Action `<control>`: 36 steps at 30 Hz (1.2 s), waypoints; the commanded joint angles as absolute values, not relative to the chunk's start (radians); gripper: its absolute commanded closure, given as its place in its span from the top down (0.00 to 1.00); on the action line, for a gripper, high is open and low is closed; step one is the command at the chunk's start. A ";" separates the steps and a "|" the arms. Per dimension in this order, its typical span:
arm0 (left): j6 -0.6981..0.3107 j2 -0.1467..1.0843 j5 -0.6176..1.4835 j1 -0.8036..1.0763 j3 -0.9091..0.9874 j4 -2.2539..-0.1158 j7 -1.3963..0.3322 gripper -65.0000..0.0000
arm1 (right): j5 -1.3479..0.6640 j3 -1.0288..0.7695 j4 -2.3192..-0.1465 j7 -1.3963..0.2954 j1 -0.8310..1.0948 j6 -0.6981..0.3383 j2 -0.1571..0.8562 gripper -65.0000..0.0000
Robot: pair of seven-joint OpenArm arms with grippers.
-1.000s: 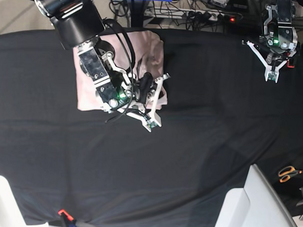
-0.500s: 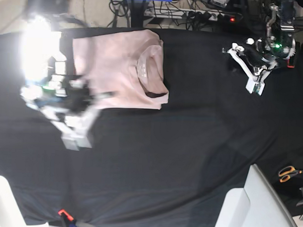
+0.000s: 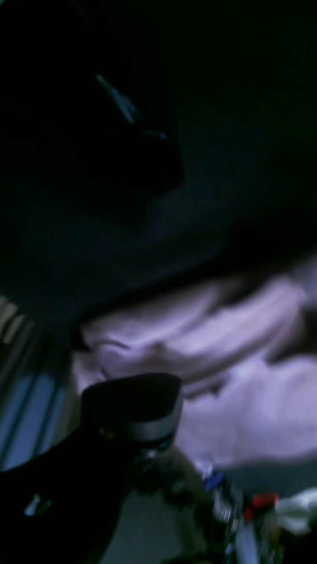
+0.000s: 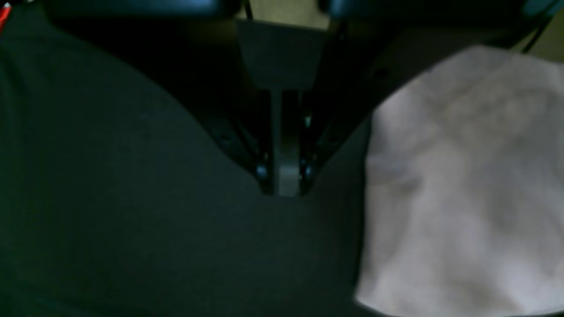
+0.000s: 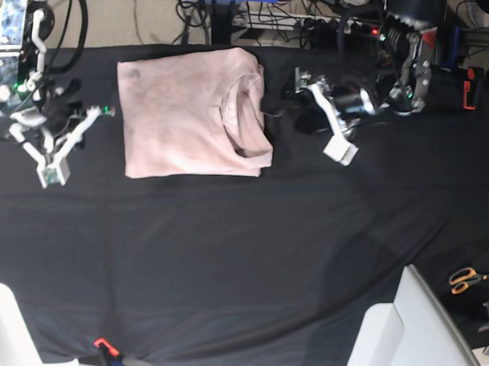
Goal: Fold the T-shirt properly
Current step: 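Move the left gripper onto the folded shirt's collar end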
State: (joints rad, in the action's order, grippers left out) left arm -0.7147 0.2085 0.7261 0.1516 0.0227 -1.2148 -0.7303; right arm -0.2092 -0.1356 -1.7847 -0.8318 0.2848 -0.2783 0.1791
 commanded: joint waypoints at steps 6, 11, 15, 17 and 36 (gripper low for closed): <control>-0.698 0.205 0.691 0.107 -0.197 -1.170 -0.684 1.00 | -0.216 -0.139 -1.750 -0.803 0.286 -0.282 0.202 0.03; -0.698 0.182 0.691 0.053 -0.331 -1.104 -0.673 1.00 | -0.216 -0.140 -1.744 -0.803 0.289 -0.282 0.203 0.03; -0.698 0.151 0.691 0.019 -0.348 -1.024 -0.647 0.98 | -0.216 -0.140 -1.744 -0.803 0.289 -0.282 0.203 0.03; -0.698 0.145 0.691 0.015 -0.348 -1.001 -0.615 0.77 | -0.216 -0.162 -1.744 -0.803 0.294 -0.282 0.203 0.03; -0.585 0.275 0.685 -0.140 -0.421 -1.253 -0.938 0.00 | -0.217 -0.308 -1.604 -0.697 0.341 -0.285 0.196 0.03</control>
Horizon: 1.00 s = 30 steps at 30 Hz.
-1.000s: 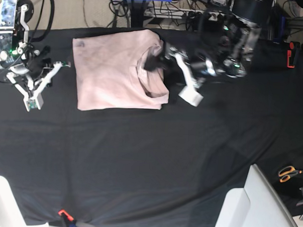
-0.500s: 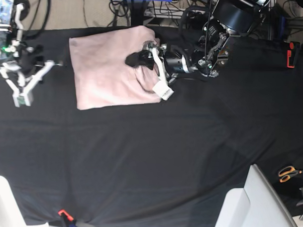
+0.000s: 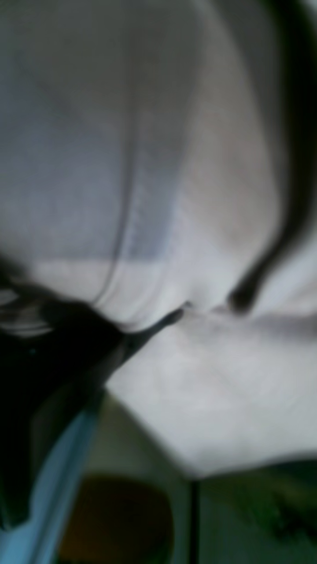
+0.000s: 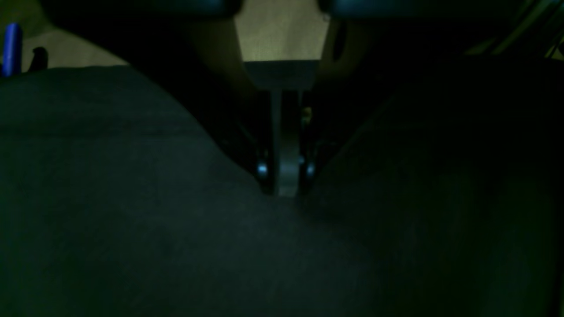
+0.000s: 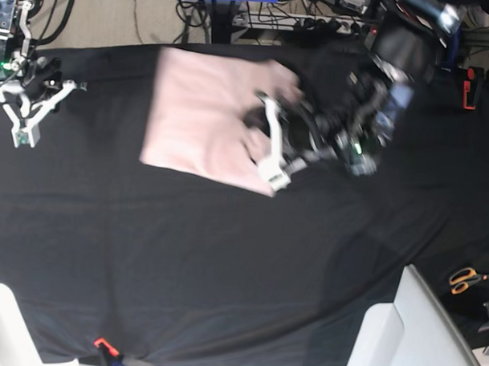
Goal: Fold the T-shirt properly
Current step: 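Move the left gripper onto the folded shirt's collar end, then press and rotate the folded shirt with the left gripper to square it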
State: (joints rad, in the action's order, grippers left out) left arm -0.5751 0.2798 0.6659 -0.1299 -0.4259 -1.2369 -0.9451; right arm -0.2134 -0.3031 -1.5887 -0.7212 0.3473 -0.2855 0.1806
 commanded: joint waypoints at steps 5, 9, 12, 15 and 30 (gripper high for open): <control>-0.585 0.346 0.550 -0.312 -0.710 -1.242 -0.966 0.00 | -0.219 -0.308 -1.604 -0.697 0.341 -0.285 0.194 0.03; -0.587 0.338 0.406 -0.433 -0.897 -1.198 -0.966 0.00 | -0.219 -0.308 -1.606 -0.699 0.341 -0.285 0.194 0.03; -0.587 0.288 0.297 -0.493 -0.975 -1.185 -0.964 0.00 | -0.219 -0.308 -1.606 -0.699 0.341 -0.285 0.194 0.03; -0.587 0.229 0.156 -0.516 -1.010 -1.185 -0.964 0.00 | -0.219 -0.308 -1.606 -0.699 0.341 -0.285 0.194 0.03; -0.698 0.016 -0.240 -0.510 -1.084 -1.121 -0.843 0.00 | -0.219 -0.308 -1.604 -0.699 0.341 -0.285 0.193 0.03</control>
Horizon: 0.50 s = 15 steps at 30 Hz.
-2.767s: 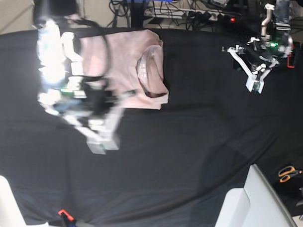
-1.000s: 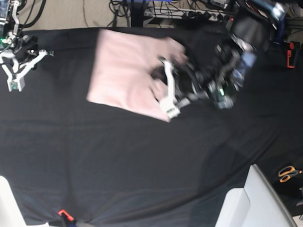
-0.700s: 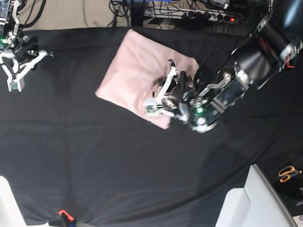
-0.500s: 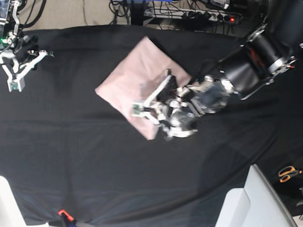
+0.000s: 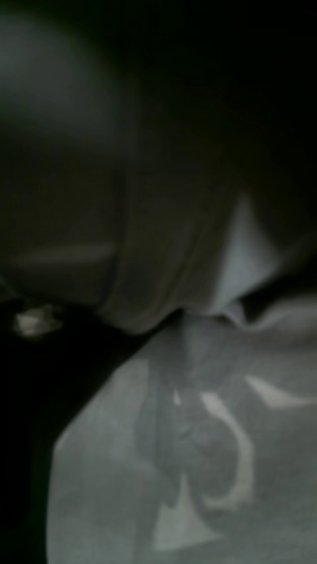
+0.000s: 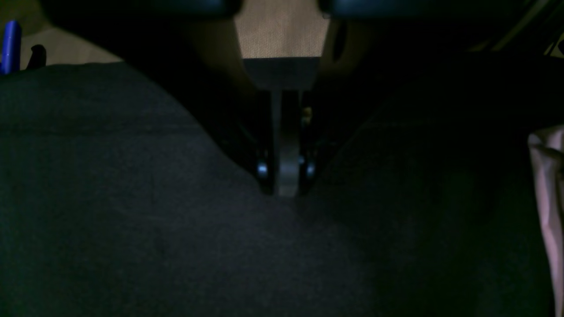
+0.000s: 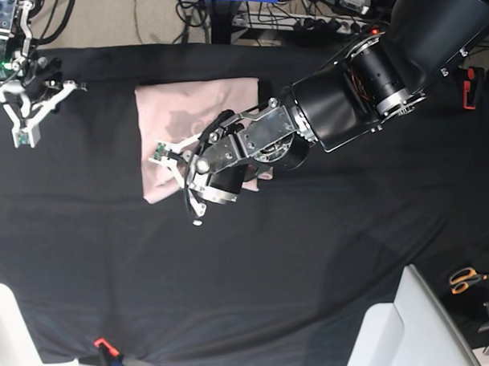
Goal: Fold the T-shirt properly
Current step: 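Press and rotate the folded shirt with the left gripper to square it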
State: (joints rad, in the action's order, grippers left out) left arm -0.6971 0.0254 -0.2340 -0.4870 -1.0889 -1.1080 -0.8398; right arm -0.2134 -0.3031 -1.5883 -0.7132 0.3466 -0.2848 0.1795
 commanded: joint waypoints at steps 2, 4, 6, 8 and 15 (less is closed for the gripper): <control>-0.698 0.007 -0.257 -0.512 -1.084 -1.099 -0.822 0.00 | -0.219 -0.308 -1.604 -0.699 0.341 -0.285 0.193 0.03; -0.698 -0.004 -0.266 -0.513 -1.084 -1.072 -0.809 0.00 | -0.219 -0.308 -1.604 -0.699 0.341 -0.285 0.193 0.03; -0.698 -0.005 -0.265 -0.516 -1.084 -1.055 -0.799 0.00 | -0.219 -0.308 -1.604 -0.699 0.341 -0.285 0.193 0.03; -0.698 -0.005 -0.265 -0.516 -1.084 -1.055 -0.774 0.00 | -0.219 -0.308 -1.604 -0.699 0.341 -0.285 0.193 0.03; -0.698 -0.007 -0.266 -0.524 -1.084 -1.047 -0.739 0.00 | -0.219 -0.308 -1.604 -0.699 0.341 -0.285 0.193 0.03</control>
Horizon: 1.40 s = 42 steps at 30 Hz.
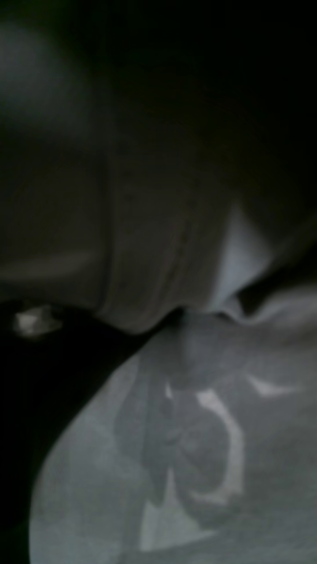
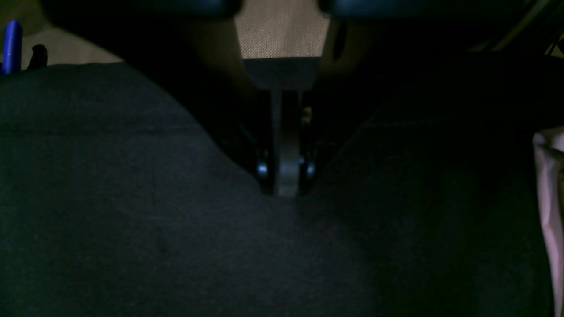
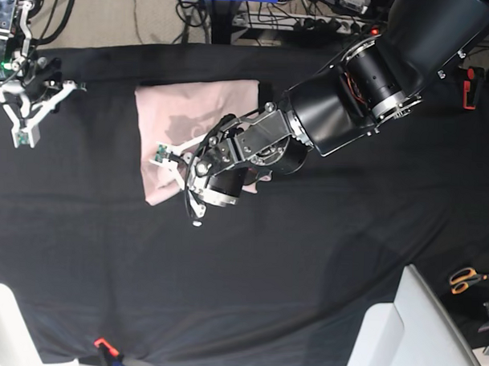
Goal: Fold the T-shirt properly
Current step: 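Press and rotate the folded shirt with the left gripper to square it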
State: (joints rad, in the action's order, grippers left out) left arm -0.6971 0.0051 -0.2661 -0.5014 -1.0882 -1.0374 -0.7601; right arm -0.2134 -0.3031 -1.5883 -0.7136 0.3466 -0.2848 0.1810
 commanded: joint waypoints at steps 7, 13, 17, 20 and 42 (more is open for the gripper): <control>-0.698 -0.007 -0.266 -0.545 -1.119 -1.047 -0.737 0.00 | -0.219 -0.308 -1.546 -0.699 0.340 -0.285 0.193 0.03; -0.698 -0.007 -0.257 -0.565 -1.181 -1.044 -0.737 0.00 | -0.219 -0.308 -1.529 -0.693 0.340 -0.285 0.193 0.03; -0.698 -0.007 -0.257 -0.572 -1.179 -1.044 -0.740 0.00 | -0.219 -0.308 -1.529 -0.693 0.340 -0.285 0.193 0.03; -0.698 -0.007 -0.262 -0.572 -1.179 -1.044 -0.740 0.00 | -0.219 -0.308 -1.529 -0.693 0.338 -0.285 0.193 0.03; -0.698 -0.005 -0.263 -0.690 -1.167 -1.044 -0.746 1.00 | -0.219 -0.308 -1.529 -0.693 0.338 -0.285 0.194 0.03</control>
State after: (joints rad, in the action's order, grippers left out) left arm -0.7052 0.0051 -0.2546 -0.6521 -1.1790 -1.0317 -0.7441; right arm -0.2138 -0.3031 -1.5162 -0.7067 0.3435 -0.2852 0.1795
